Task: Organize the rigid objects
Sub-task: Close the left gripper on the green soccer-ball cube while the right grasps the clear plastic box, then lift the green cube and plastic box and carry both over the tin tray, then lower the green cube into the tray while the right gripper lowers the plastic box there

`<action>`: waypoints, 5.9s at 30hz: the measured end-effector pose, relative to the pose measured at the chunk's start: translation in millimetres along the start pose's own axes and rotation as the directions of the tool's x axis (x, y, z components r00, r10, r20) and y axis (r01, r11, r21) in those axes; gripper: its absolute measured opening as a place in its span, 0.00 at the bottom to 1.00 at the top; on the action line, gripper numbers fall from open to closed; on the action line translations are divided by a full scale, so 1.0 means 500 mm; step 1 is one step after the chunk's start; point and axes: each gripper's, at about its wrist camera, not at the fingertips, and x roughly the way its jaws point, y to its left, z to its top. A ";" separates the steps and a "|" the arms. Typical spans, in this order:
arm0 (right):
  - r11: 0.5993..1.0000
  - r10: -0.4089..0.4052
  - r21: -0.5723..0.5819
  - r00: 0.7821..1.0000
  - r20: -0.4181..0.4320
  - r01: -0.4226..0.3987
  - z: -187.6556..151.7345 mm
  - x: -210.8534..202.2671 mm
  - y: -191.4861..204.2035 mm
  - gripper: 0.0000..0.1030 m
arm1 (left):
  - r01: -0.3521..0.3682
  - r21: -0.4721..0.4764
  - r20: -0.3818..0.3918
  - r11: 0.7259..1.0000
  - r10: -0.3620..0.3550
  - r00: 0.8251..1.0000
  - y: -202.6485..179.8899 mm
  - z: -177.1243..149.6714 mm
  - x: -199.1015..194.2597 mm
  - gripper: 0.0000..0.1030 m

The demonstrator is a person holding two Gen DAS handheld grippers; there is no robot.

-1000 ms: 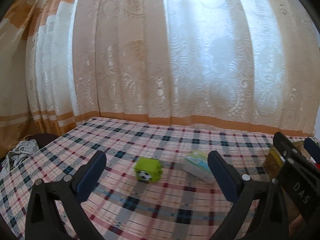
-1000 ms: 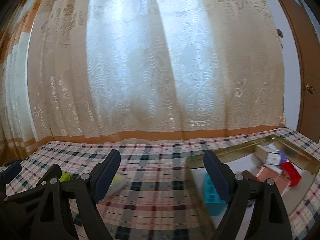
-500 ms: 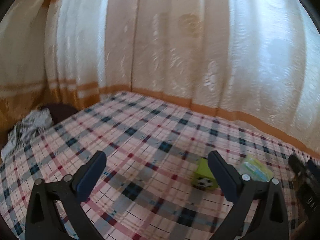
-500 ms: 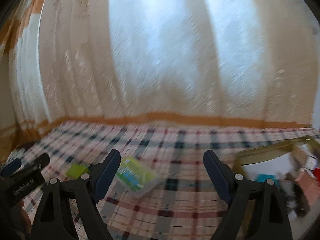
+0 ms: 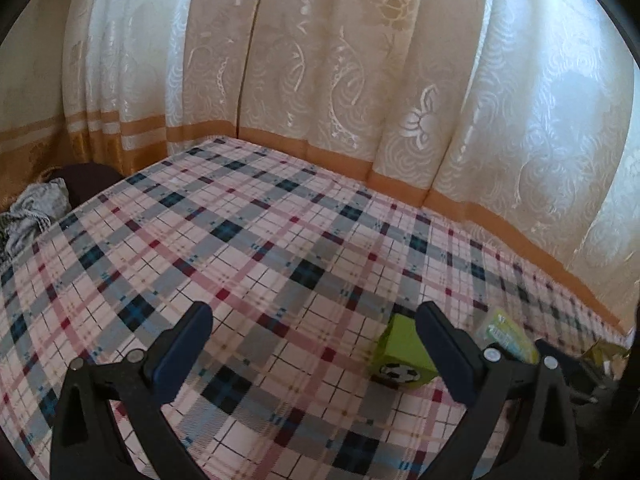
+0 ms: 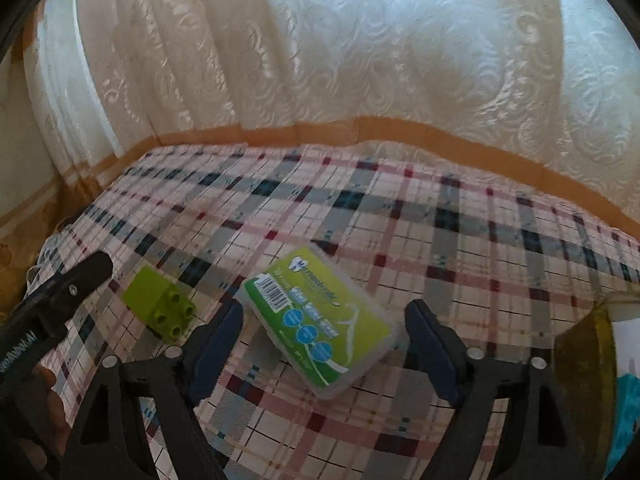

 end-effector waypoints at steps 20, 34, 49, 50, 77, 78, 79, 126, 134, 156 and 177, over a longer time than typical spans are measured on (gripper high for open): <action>0.993 -0.027 0.113 1.000 0.001 0.027 -0.019 -0.024 -0.061 0.56 | 0.100 0.221 -0.114 0.970 -0.076 0.991 -0.103 -0.015 0.033 0.83; 0.991 -0.080 0.113 0.988 0.132 0.065 -0.042 -0.093 -0.056 0.55 | 0.153 0.218 -0.227 0.964 -0.103 0.969 -0.108 -0.026 0.062 0.41; 0.996 -0.053 0.086 0.943 0.330 0.026 -0.102 -0.222 -0.041 0.54 | 0.020 0.191 0.130 0.981 -0.046 0.990 -0.102 -0.044 -0.085 0.41; 0.996 -0.070 0.083 0.938 0.339 0.045 -0.108 -0.230 -0.040 0.54 | 0.015 0.196 0.144 0.981 -0.044 0.989 -0.106 -0.048 -0.092 0.41; 0.990 -0.139 0.060 0.895 0.423 0.126 -0.175 -0.326 -0.066 0.55 | 0.049 0.225 0.196 0.973 -0.094 0.976 -0.201 -0.138 -0.184 0.41; 0.990 -0.141 0.057 0.893 0.426 0.130 -0.177 -0.329 -0.064 0.55 | 0.050 0.224 0.196 0.973 -0.095 0.976 -0.202 -0.140 -0.186 0.41; 0.990 -0.143 0.054 0.891 0.430 0.133 -0.180 -0.332 -0.064 0.55 | 0.050 0.223 0.197 0.974 -0.095 0.976 -0.204 -0.143 -0.188 0.41; 0.966 -0.257 0.127 0.809 0.528 0.224 -0.251 -0.465 -0.211 0.55 | 0.159 0.297 0.197 0.942 -0.223 0.955 -0.395 -0.209 -0.274 0.41; 0.954 -0.301 0.157 0.789 0.535 0.257 -0.256 -0.483 -0.258 0.55 | 0.191 0.328 0.191 0.925 -0.263 0.946 -0.452 -0.218 -0.285 0.41; 0.904 -0.428 0.243 0.749 0.507 0.352 -0.268 -0.515 -0.421 0.55 | 0.286 0.379 0.132 0.880 -0.357 0.925 -0.598 -0.249 -0.269 0.41; 0.894 -0.449 0.216 0.785 0.428 0.393 -0.222 -0.457 -0.513 0.55 | 0.329 0.389 0.018 0.861 -0.364 0.931 -0.681 -0.278 -0.212 0.41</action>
